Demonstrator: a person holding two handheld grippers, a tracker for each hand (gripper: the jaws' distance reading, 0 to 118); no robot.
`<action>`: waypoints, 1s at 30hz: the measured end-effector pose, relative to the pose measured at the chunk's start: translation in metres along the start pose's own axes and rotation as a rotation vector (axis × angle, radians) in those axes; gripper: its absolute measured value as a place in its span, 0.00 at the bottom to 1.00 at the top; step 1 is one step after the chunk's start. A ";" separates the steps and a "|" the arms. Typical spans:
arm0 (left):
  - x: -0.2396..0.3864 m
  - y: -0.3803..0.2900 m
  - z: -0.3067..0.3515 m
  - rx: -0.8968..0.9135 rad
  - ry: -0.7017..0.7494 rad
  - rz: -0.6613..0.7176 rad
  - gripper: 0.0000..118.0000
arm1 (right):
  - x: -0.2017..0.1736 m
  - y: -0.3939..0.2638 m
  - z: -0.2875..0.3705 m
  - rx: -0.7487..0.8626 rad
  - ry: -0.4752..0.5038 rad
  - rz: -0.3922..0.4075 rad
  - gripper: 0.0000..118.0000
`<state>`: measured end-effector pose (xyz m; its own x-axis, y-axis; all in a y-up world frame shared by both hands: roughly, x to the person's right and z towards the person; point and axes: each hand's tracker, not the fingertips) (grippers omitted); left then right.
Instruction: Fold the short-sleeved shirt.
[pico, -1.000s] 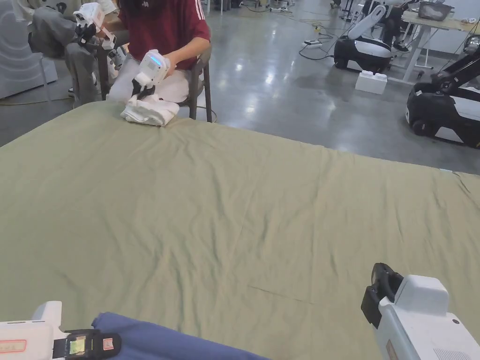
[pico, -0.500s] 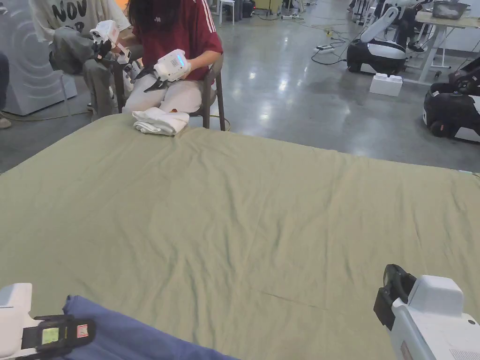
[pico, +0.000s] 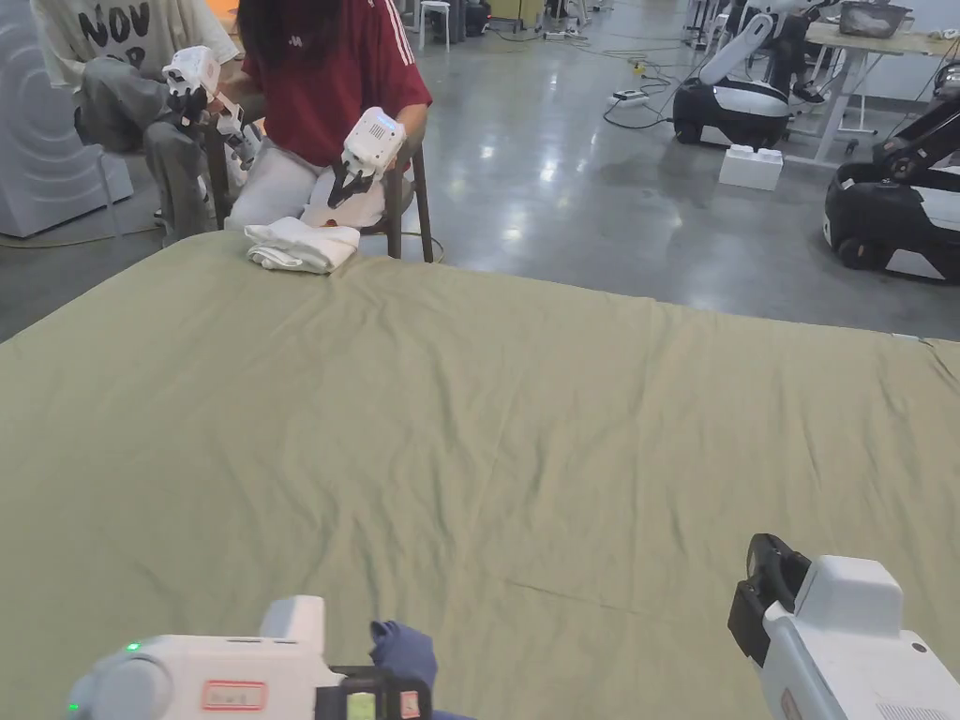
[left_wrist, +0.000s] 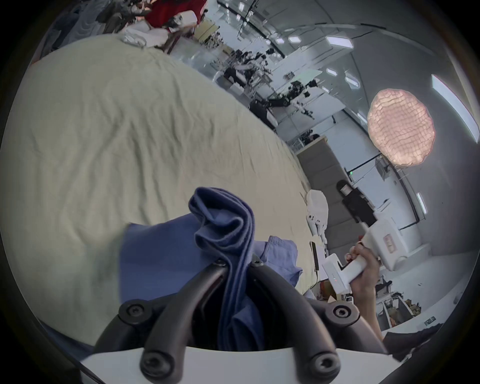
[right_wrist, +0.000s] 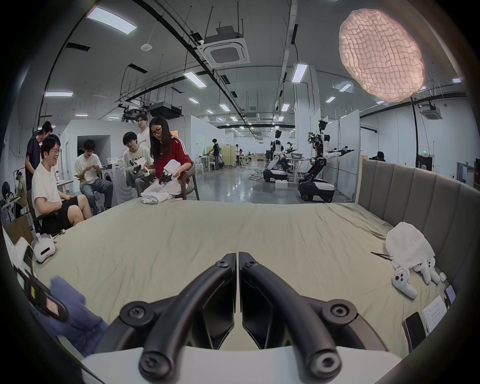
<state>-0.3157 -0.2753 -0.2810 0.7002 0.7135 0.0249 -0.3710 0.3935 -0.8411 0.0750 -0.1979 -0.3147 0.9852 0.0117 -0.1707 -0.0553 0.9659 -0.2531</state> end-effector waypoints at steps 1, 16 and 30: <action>-0.001 -0.003 -0.014 -0.011 0.004 0.014 0.04 | 0.001 0.000 0.001 -0.002 -0.003 0.000 0.00; 0.010 -0.040 -0.099 -0.134 0.164 0.064 0.04 | 0.018 -0.010 0.009 -0.056 -0.065 -0.001 0.00; 0.016 -0.037 -0.082 -0.092 0.135 0.063 0.55 | 0.023 -0.016 0.014 -0.087 -0.070 0.014 0.00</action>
<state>-0.2407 -0.3259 -0.2937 0.7548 0.6487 -0.0970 -0.3641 0.2914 -0.8846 0.1009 -0.2091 -0.3015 0.9930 0.0462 -0.1083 -0.0801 0.9393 -0.3337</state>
